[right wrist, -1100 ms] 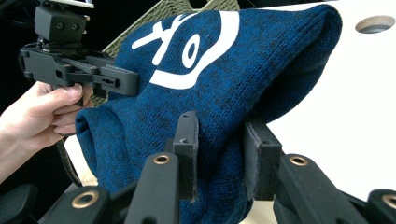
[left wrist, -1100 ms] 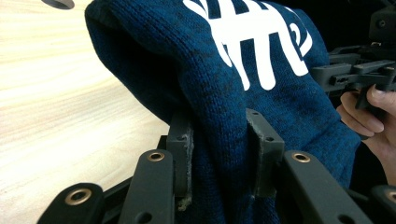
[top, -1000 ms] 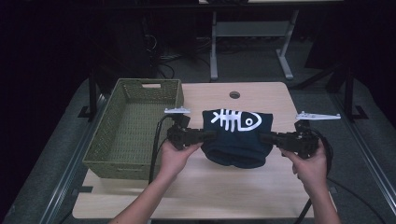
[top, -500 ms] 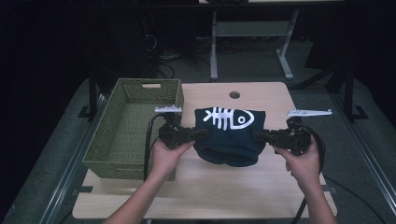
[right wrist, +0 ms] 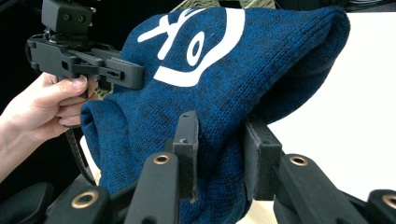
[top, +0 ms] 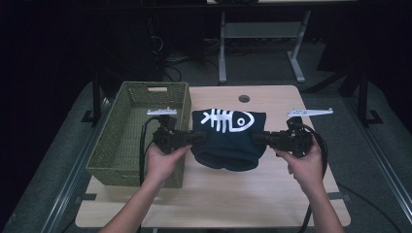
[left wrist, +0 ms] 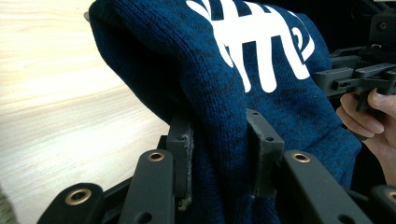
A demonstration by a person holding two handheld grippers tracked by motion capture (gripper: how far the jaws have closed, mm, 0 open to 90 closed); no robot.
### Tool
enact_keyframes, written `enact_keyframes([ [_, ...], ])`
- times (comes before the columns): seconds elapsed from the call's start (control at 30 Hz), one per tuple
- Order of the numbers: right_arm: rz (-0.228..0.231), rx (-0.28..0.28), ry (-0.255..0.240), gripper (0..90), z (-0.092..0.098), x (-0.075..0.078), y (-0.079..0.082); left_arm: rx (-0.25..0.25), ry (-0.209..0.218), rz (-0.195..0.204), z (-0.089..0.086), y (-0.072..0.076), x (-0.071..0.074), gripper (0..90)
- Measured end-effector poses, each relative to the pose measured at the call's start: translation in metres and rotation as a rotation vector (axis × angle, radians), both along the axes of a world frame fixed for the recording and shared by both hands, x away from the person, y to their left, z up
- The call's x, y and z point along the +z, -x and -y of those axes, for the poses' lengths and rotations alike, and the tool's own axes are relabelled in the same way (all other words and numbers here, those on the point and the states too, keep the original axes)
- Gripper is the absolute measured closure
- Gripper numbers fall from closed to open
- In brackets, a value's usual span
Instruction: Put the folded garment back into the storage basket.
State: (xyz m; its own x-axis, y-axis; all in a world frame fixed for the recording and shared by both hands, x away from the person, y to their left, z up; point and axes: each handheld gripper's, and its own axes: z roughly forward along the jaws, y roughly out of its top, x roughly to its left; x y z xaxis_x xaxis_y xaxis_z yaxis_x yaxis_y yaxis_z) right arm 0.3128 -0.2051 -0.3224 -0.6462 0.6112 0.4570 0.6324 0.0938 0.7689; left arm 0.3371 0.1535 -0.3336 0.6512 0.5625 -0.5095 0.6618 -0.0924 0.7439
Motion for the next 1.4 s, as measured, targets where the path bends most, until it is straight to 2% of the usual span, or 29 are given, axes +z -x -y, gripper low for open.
enact_keyframes([
  [0.53, 0.007, 0.037, 0.02, 69.8, -0.033, 0.007, -0.013, 0.047, -0.006, 0.014, -0.032, 0.003, 0.007, 67.1],
  [0.83, 0.022, 0.062, -0.002, 70.0, -0.052, 0.012, -0.02, 0.079, 0.001, 0.023, -0.052, 0.003, 0.012, 67.1],
  [1.4, 0.022, 0.109, -0.04, 70.0, -0.092, 0.016, -0.036, 0.15, 0.015, 0.027, -0.092, 0.006, 0.018, 67.1],
])
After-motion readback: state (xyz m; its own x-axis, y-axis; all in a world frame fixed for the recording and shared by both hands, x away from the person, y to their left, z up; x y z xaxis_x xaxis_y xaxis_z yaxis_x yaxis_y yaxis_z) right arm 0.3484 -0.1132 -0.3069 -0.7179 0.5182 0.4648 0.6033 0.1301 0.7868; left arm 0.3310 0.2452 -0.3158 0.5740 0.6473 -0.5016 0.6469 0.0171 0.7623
